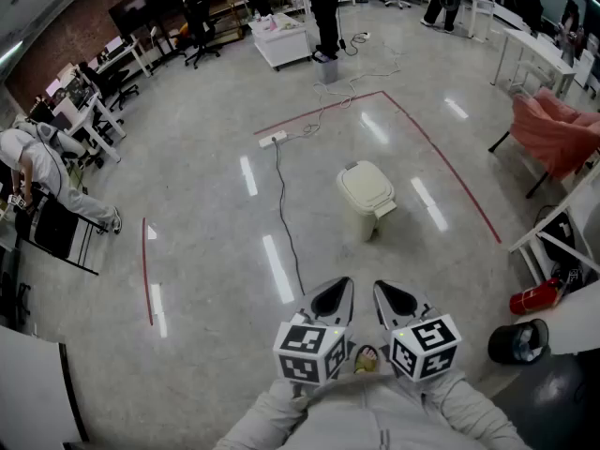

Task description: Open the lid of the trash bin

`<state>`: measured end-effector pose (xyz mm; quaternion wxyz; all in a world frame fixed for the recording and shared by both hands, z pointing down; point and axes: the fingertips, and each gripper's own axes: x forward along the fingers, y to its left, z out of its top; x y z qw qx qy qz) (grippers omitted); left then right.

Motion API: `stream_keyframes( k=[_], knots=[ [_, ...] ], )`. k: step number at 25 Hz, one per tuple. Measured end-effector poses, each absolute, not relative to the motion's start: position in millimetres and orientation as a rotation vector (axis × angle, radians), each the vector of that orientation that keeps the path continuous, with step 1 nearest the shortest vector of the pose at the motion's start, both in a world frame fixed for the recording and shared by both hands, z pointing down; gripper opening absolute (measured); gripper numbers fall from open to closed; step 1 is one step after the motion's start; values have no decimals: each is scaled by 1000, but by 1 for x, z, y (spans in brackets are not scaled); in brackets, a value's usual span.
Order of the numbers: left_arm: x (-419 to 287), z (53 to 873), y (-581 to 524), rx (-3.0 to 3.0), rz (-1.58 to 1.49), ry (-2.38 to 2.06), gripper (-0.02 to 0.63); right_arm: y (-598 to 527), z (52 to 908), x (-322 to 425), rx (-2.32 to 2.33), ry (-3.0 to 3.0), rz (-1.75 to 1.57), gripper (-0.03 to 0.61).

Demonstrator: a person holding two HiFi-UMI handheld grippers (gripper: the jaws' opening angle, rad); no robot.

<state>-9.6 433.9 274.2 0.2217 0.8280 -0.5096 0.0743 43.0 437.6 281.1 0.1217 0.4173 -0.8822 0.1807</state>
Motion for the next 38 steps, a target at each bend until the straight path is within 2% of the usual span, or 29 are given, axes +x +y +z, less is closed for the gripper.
stream_keyframes(
  k=[23, 38],
  knots=[
    [2, 287, 411, 2196, 192, -1472, 6, 420, 290, 59, 1103, -2612, 534, -2],
    [-35, 295, 288, 2188, 224, -1440, 6, 303, 302, 22, 1107, -2569, 557, -3]
  ],
)
